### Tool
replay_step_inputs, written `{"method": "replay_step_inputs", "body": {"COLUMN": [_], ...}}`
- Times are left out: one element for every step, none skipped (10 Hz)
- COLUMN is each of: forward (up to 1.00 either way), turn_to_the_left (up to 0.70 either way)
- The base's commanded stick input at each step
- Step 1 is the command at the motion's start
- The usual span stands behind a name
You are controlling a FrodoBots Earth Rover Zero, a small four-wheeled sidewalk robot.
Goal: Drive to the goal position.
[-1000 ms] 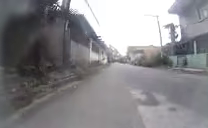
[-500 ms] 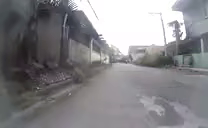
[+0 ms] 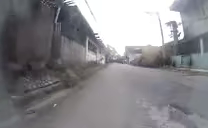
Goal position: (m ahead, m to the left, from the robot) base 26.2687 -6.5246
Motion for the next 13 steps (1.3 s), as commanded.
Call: {"method": "replay_step_inputs", "body": {"forward": [1.0, 1.0, 1.0, 1.0, 1.0, 1.0, 1.0, 1.0, 1.0, 1.0, 1.0, 1.0, 1.0], "turn_to_the_left": [0.0, 0.0, 0.0, 0.0, 0.0, 0.0, 0.0, 0.0, 0.0, -0.08, -0.29, -0.4, -0.4]}}
